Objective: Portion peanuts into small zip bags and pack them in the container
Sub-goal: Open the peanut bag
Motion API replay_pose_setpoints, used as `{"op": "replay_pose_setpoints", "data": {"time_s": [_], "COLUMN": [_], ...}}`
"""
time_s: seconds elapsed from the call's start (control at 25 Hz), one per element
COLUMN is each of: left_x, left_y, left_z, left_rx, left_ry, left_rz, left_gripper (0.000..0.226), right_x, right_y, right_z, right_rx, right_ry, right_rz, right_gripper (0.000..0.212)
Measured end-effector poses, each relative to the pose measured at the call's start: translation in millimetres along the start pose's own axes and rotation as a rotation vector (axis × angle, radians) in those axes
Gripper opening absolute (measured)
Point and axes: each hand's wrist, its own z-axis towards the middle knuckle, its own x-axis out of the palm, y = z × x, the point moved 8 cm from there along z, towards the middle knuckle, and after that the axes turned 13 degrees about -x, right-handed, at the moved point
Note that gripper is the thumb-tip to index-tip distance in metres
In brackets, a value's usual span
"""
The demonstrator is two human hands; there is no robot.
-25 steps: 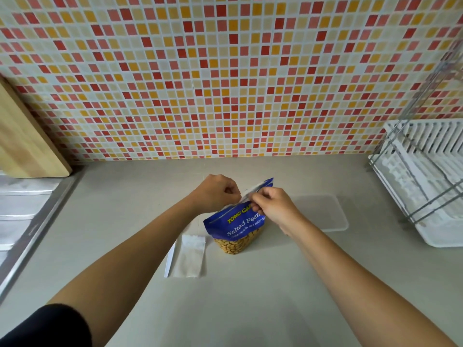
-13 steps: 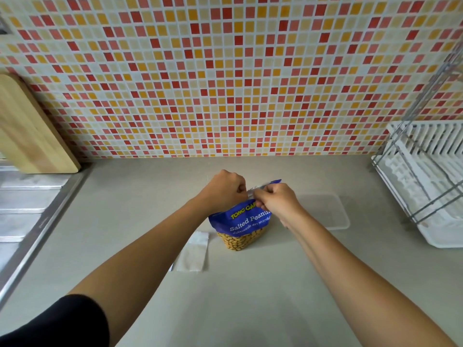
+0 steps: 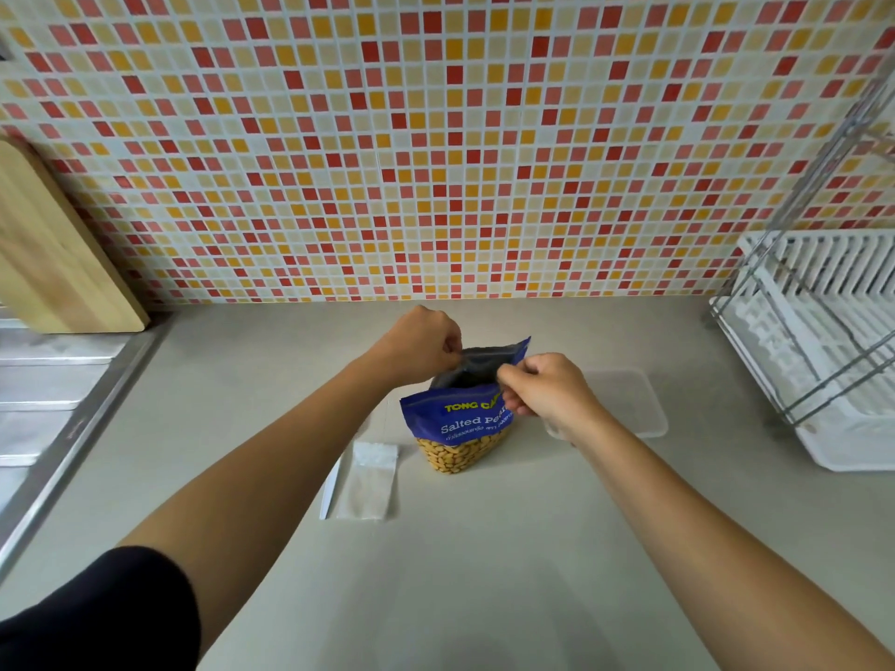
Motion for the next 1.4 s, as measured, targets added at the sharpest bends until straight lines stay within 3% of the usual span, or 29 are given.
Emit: {"op": "replay_pose_setpoints", "data": {"time_s": [0.2,0.32,0.4,0.48,0.56,0.64,0.68,0.76,0.88,1.08,1.2,1.4], "left_x": [-12,-7,-10,-14,-4,15,25,38,34,19,19,23], "left_y": [4,5,12,31,57,70,71,67,66,71,75,88], "left_z": [12,12,2,-13,-32,-51,-58,-63,-51,-22,-9,-8], "left_rx": [-0.006,0.004,0.01,-0.041,-0.156,-0.199,-0.178,-0.132,-0.145,-0.204,-0.231,-0.279], "left_ry": [-0.129,-0.128,-0.108,-0.107,-0.03,0.121,0.161,0.119,-0.104,-0.155,-0.146,-0.205], "left_rz": [0.023,0.01,-0.127,-0.371,-0.65,-0.859,-0.834,-0.591,-0.348,-0.371,-0.362,-0.451], "left_gripper": [0.024,0.026,0.026,0.025,0.025,0.028,0.032,0.03,0.017,0.022,0.023,0.023], "right_x": [0,8,0,-25,-48,-39,-27,-12,-13,-19,-13,-7], "right_y": [6,4,3,-4,-21,-35,-38,-36,-30,-19,-19,-16], "right_z": [-9,-16,-10,-1,4,7,7,8,15,29,34,39], "right_rx": [0.028,0.067,0.021,-0.122,-0.216,-0.265,-0.286,-0.328,-0.383,-0.397,-0.404,-0.44], "right_ry": [0.298,0.387,0.268,-0.005,-0.209,-0.094,-0.001,0.066,-0.059,-0.205,-0.185,-0.13], "right_rz": [-0.385,-0.233,-0.043,0.019,0.007,-0.004,-0.007,0.02,-0.027,-0.046,-0.053,-0.097], "right_gripper": [0.024,0.022,0.026,0.025,0.005,0.027,0.037,0.037,0.022,0.013,0.005,0.01]}}
